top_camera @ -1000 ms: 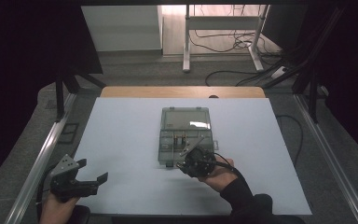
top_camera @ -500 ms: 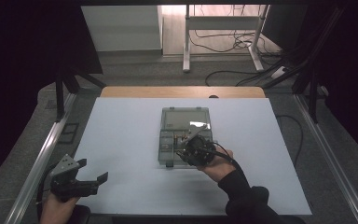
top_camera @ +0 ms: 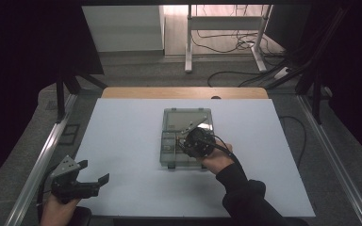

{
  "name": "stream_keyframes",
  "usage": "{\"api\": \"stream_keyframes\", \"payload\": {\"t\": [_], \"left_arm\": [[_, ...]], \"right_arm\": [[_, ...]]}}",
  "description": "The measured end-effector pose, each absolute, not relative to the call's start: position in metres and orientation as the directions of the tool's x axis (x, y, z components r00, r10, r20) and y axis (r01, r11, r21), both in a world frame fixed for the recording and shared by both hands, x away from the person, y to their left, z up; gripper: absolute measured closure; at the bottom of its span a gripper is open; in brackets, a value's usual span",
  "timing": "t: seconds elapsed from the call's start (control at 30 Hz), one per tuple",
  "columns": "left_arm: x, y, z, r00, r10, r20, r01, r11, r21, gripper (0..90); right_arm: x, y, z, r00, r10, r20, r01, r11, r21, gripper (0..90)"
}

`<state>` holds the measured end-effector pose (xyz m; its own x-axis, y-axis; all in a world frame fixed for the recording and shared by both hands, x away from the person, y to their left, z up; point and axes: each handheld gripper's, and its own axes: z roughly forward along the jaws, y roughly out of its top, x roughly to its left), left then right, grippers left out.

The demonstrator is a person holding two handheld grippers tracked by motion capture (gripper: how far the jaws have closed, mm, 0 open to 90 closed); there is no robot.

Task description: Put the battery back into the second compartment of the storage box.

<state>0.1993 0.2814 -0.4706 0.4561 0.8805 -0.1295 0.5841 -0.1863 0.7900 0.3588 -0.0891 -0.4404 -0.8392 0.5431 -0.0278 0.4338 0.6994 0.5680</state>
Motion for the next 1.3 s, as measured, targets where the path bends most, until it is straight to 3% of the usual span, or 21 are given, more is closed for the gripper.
{"api": "stream_keyframes", "payload": {"t": [1.0,1.2,1.3], "left_arm": [[0.2,0.282,-0.471,0.461,0.877,-0.137,0.582,-0.182,0.792,3.6],[0.2,0.283,-0.471,0.462,0.876,-0.138,0.582,-0.181,0.793,3.7],[0.2,0.283,-0.471,0.462,0.876,-0.14,0.582,-0.18,0.793,3.6]], "right_arm": [[0.416,-0.065,-0.471,-0.74,0.672,-0.034,0.557,0.64,0.529,76.1],[0.419,-0.063,-0.475,-0.726,0.687,-0.036,0.564,0.623,0.542,56.3],[0.419,-0.065,-0.472,-0.726,0.687,-0.032,0.56,0.617,0.553,50.9]]}}
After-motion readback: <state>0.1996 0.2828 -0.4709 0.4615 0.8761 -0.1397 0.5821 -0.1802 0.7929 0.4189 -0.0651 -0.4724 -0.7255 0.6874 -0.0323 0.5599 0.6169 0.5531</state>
